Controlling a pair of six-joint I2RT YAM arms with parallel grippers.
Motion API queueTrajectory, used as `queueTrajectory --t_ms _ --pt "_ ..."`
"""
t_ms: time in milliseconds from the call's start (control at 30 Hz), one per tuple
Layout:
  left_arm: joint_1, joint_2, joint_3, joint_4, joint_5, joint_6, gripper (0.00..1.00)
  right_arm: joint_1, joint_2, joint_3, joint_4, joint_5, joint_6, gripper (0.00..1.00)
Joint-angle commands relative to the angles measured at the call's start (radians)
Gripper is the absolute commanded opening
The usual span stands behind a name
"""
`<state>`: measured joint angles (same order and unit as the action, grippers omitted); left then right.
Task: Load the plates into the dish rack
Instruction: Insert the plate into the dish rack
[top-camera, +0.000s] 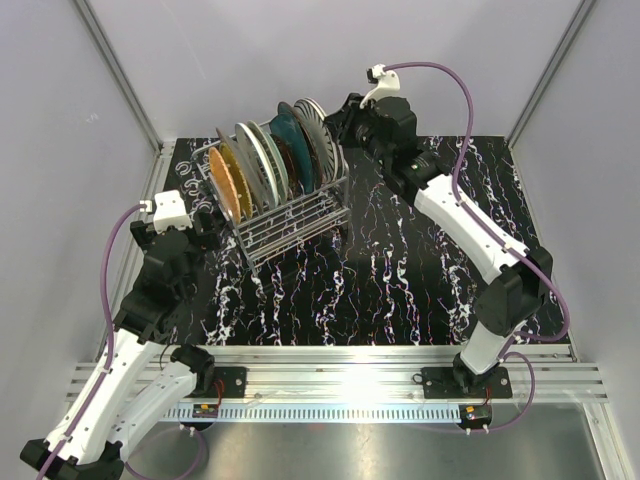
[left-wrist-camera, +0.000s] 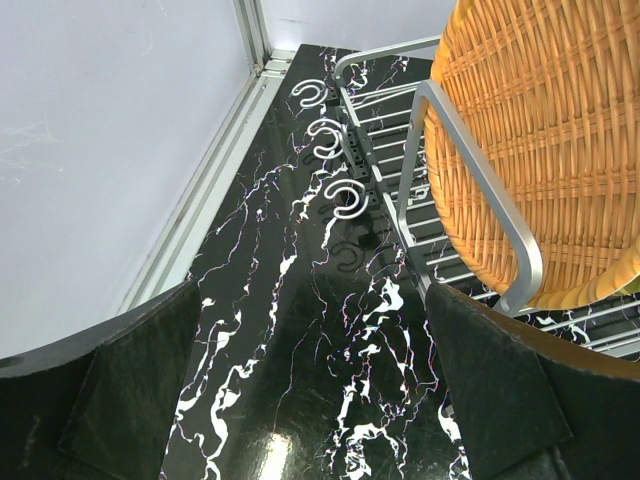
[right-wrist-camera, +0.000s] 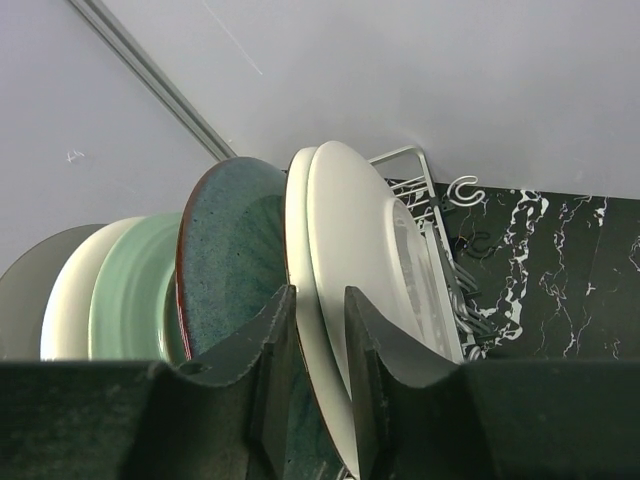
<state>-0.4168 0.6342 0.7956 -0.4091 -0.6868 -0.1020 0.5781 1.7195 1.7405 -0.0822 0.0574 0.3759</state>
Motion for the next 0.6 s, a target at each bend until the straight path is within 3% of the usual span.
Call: queueTrajectory --t_ms 0,567 --pt "0.006 -0.011 0.005 0.049 0.013 0.002 0.99 -0.014 -0.006 0.016 0.022 -0.019 0.023 0.32" --pt "0.004 -0.014 0.005 0.047 0.02 0.001 0.99 -0.023 -0.004 -0.044 0.039 -0.028 0.038 0.31"
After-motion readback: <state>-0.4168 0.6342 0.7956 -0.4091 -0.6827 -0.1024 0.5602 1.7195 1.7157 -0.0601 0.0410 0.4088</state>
